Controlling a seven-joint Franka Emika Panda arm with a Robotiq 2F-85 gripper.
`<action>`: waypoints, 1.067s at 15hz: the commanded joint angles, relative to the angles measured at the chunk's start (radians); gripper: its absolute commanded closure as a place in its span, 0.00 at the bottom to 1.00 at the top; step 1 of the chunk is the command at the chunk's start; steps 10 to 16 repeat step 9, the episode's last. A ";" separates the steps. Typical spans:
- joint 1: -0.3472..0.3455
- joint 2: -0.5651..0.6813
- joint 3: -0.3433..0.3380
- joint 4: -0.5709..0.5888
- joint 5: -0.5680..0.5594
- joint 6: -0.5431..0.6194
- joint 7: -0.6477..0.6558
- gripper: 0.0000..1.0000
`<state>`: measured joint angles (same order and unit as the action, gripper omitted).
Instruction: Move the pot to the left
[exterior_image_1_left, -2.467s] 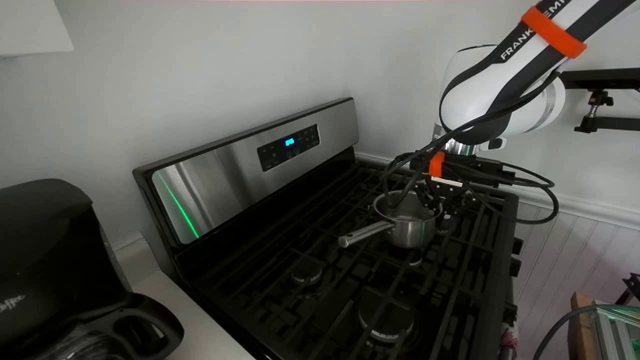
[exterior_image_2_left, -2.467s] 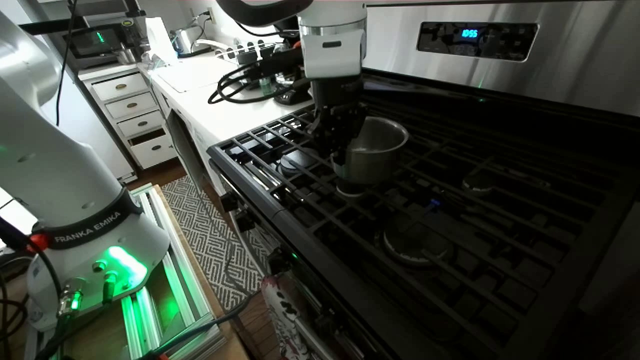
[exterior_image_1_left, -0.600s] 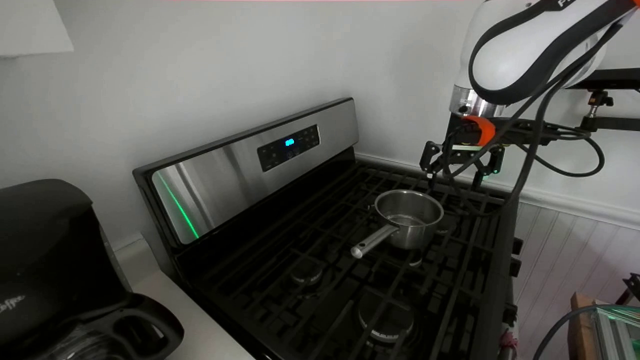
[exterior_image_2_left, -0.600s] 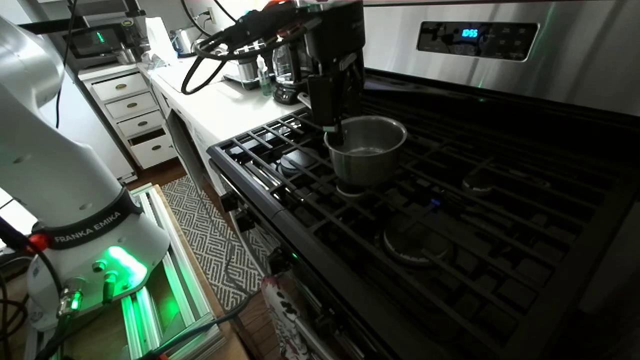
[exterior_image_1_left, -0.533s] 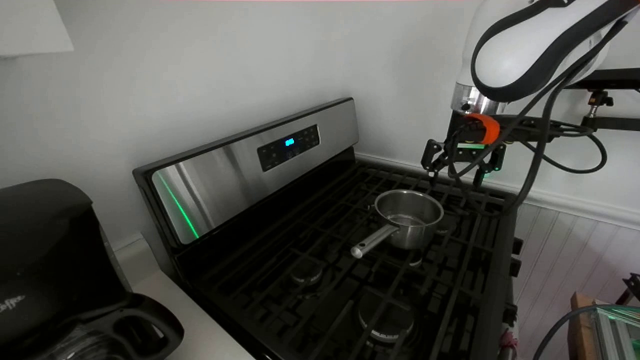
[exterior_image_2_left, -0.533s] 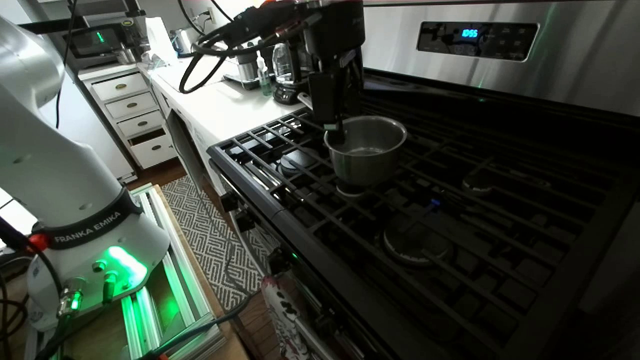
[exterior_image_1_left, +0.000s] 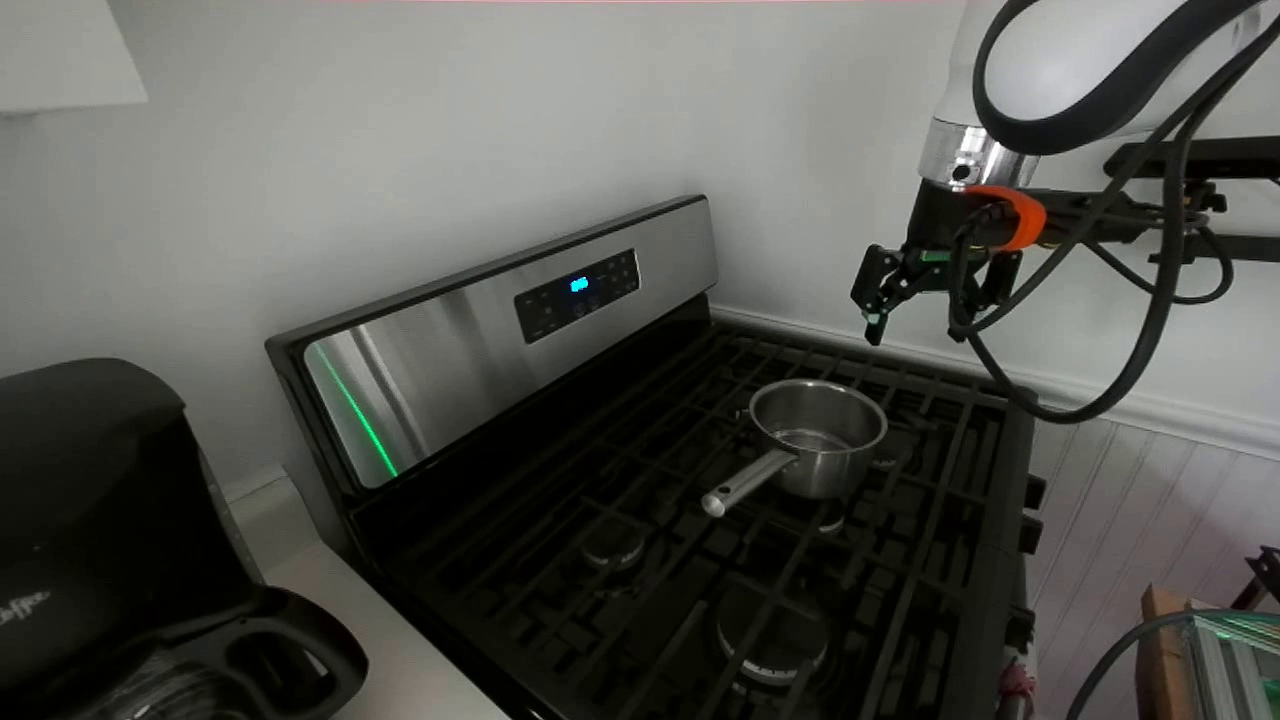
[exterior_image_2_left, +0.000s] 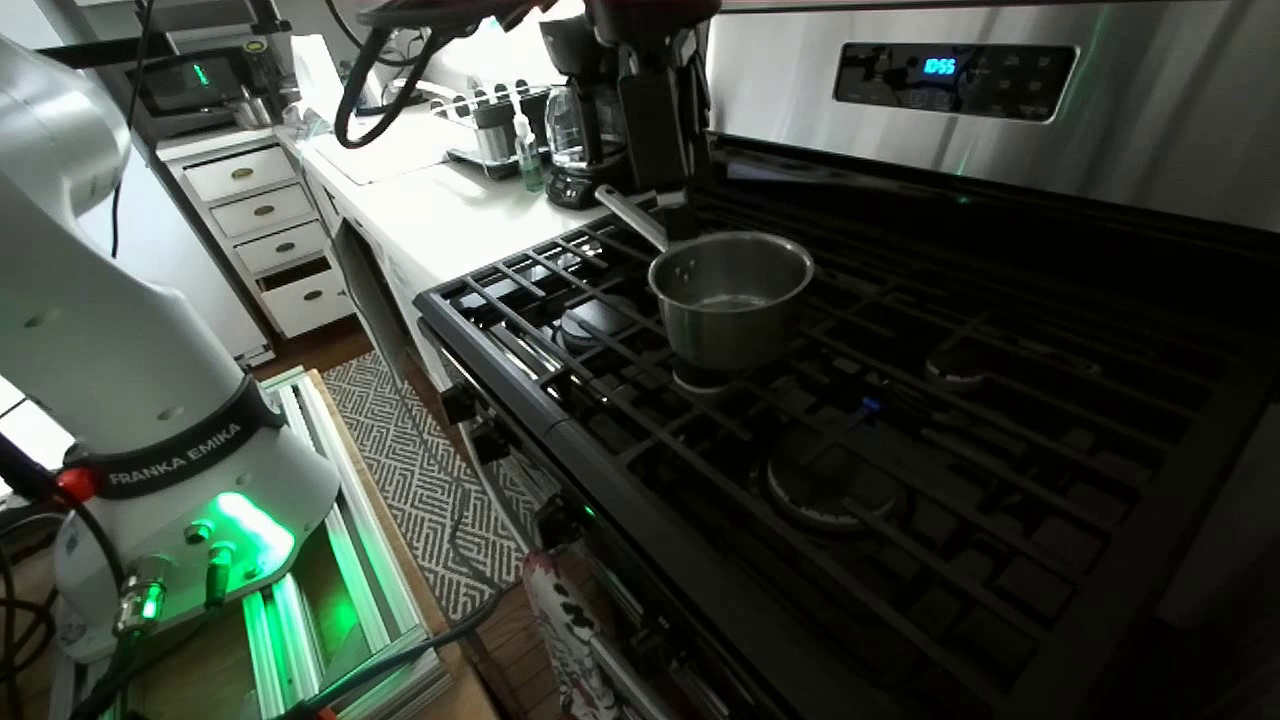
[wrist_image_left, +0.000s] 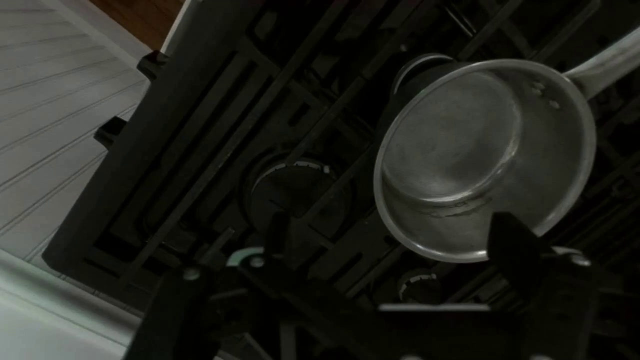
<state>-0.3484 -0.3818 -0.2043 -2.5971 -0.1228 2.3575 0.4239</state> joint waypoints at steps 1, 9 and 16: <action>-0.015 -0.052 0.019 0.000 -0.007 -0.049 -0.032 0.00; -0.012 -0.047 0.027 0.002 0.007 -0.039 -0.036 0.00; -0.012 -0.047 0.027 0.002 0.007 -0.039 -0.036 0.00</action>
